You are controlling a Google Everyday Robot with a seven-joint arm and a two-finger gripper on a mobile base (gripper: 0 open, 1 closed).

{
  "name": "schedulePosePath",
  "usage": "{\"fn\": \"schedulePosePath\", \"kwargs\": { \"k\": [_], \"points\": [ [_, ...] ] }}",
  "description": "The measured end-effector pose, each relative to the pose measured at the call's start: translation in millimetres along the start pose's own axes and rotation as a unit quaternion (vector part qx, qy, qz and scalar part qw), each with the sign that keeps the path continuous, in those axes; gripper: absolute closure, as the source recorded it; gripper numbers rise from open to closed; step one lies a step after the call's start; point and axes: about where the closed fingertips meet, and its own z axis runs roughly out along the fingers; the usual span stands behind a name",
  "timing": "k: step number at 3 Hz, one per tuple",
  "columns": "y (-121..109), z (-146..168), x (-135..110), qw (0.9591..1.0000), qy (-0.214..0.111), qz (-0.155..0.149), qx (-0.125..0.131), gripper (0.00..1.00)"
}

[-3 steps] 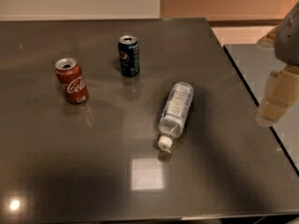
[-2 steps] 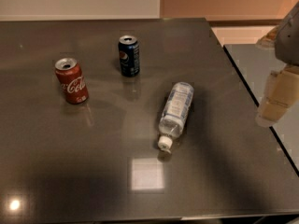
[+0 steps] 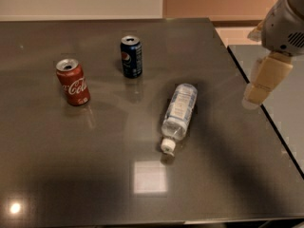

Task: Move pepsi can near coke can

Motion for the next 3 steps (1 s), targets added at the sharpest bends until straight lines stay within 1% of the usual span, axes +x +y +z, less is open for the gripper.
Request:
{"fn": "schedulePosePath", "kwargs": {
  "k": [1,2,3],
  "points": [
    [-28.3,15.4,-14.0,0.9997,-0.019,0.01,0.007,0.0],
    [-51.1,30.0,-37.4,0.999,-0.041,0.01,0.016,0.0],
    [-68.3,49.2,-66.8,0.9976,-0.064,0.013,0.021,0.0]
  ]
}}
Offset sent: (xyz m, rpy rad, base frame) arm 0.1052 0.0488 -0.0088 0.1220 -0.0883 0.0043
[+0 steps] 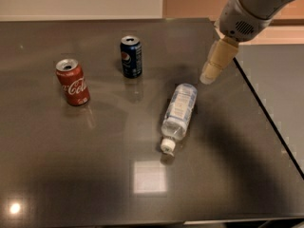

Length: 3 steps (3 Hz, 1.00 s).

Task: Move pepsi can near coke can

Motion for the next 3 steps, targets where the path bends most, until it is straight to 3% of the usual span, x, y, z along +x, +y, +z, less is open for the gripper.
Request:
{"fn": "schedulePosePath", "kwargs": {
  "k": [1,3],
  "points": [
    [-7.2,23.0,-32.8,0.9993,-0.034,0.012,-0.01,0.0],
    [-10.4,65.0,-99.8,0.9939,-0.096,0.042,-0.036,0.0]
  ]
}}
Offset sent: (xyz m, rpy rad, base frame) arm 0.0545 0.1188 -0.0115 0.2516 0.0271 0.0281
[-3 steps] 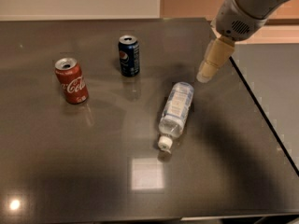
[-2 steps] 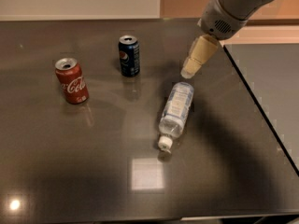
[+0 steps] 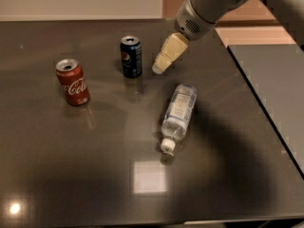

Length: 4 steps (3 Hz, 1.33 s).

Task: Move pepsi can near coke can

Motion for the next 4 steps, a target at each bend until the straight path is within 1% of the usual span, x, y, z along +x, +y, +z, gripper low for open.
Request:
{"fn": "schedulePosePath", "kwargs": {
  "k": [1,2,3,4],
  "points": [
    [-3.8,25.0,-20.0,0.9996,-0.025,0.015,0.002,0.0],
    [-11.9,48.6,-34.1,0.9986,-0.044,0.026,0.009,0.0],
    [-19.9,68.9,-46.0,0.9973,-0.063,0.037,0.011,0.0],
    [-24.0,87.0,-55.0,0.9961,-0.074,0.048,0.004,0.0]
  ]
}}
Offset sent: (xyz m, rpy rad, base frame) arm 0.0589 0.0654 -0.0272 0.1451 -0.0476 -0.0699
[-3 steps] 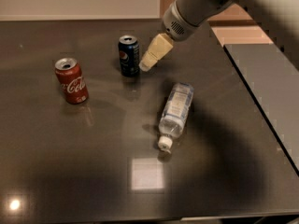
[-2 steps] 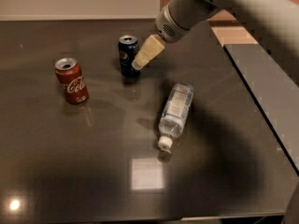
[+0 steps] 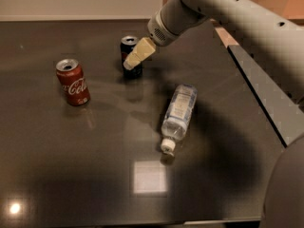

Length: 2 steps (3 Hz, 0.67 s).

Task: Move pepsi can near coke can

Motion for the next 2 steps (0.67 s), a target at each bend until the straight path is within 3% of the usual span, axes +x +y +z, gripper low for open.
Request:
{"fn": "schedulePosePath", "kwargs": {
  "k": [1,2],
  "points": [
    [-0.3,14.5,-5.7,0.9999,-0.008,0.009,-0.008,0.0],
    [-1.2,23.4,-10.0,0.9998,-0.012,0.014,-0.012,0.17]
  ]
}}
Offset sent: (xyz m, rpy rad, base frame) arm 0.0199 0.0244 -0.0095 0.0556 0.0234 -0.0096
